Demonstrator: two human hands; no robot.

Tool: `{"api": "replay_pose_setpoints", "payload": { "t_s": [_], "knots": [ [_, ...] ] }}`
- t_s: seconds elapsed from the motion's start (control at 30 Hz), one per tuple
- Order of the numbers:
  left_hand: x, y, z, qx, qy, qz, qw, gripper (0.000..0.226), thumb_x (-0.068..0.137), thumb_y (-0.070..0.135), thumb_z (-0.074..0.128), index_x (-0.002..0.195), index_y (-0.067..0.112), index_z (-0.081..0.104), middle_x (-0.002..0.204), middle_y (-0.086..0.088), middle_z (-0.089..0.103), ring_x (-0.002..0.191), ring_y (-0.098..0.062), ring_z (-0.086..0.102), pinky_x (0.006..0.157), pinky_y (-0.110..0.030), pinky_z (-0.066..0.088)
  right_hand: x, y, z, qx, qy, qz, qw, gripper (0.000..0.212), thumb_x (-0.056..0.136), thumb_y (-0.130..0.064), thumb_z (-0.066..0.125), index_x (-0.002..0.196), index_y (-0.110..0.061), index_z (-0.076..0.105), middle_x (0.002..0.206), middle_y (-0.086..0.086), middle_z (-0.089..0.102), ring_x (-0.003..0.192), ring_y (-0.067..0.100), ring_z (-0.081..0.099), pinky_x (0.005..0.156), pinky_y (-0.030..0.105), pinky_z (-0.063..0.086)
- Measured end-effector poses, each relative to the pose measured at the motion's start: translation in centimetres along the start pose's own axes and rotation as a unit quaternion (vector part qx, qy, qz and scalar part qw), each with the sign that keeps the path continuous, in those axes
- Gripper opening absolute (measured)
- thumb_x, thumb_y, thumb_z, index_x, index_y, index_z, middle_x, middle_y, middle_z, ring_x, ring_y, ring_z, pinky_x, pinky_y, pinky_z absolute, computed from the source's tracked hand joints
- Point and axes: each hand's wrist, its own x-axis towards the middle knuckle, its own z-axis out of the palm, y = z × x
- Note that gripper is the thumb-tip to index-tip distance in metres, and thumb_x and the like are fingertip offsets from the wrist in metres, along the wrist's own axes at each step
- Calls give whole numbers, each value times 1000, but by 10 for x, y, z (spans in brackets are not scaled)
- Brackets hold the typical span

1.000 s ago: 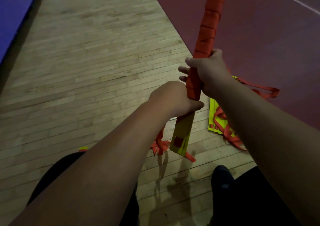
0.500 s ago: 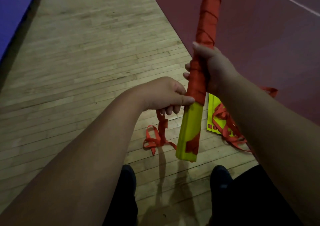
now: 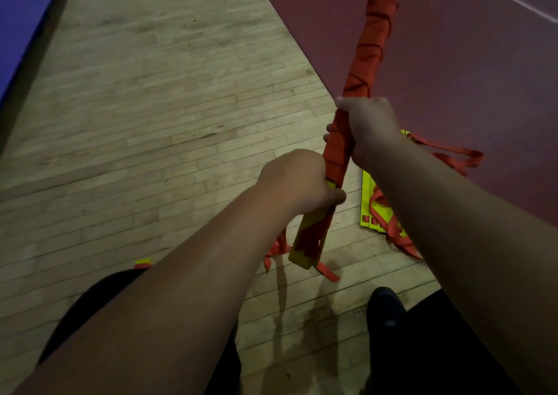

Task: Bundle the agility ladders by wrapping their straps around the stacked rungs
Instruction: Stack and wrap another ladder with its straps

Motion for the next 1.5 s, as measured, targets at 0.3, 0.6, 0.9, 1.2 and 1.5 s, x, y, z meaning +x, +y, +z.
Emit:
{"api": "replay_pose_setpoints", "payload": {
  "t_s": [0.3, 0.6, 0.9, 1.2, 1.5],
  "knots": [
    [-10, -42, -38, -449, -197, 147, 859, 49, 98, 44, 69, 118, 1, 71, 86, -10, 64, 61, -12, 56, 57, -25, 44, -29, -25, -12, 307, -309, 118, 892, 34, 96, -34, 68, 109, -4, 67, 100, 3, 72, 75, 15, 70, 65, 31, 59],
    [-1, -44, -33, -316, -145, 82, 934, 34, 111, 38, 62, 102, 8, 74, 76, 0, 74, 59, -10, 65, 54, -26, 47, -14, -15, -3, 136, -159, 40, 977, 30, 100, -11, 70, 119, -19, 49, 80, 6, 63, 59, 17, 59, 55, 32, 54],
    [0, -13, -9, -75, -40, 18, 996, 56, 84, 79, 71, 86, 23, 71, 84, 0, 73, 77, -18, 71, 76, -42, 62, -8, -1, 6, 10, -77, -18, 997, 35, 98, -13, 69, 126, -22, 50, 95, 9, 64, 69, 22, 64, 59, 34, 55],
    [-12, -37, -37, -505, -161, 124, 839, 51, 98, 42, 65, 115, -6, 70, 85, -9, 68, 72, -22, 63, 57, -21, 49, -25, -32, -11, 302, -322, 68, 895, 31, 103, -33, 66, 126, -12, 64, 98, 4, 71, 76, 13, 71, 69, 30, 60],
    [2, -35, -28, -198, -90, 34, 975, 68, 80, 86, 70, 94, 20, 79, 76, 3, 77, 62, -14, 70, 66, -33, 58, -10, -15, -1, 124, -163, 114, 972, 15, 99, -13, 73, 110, -10, 63, 78, 3, 63, 58, 16, 64, 61, 35, 61]
  ]
}}
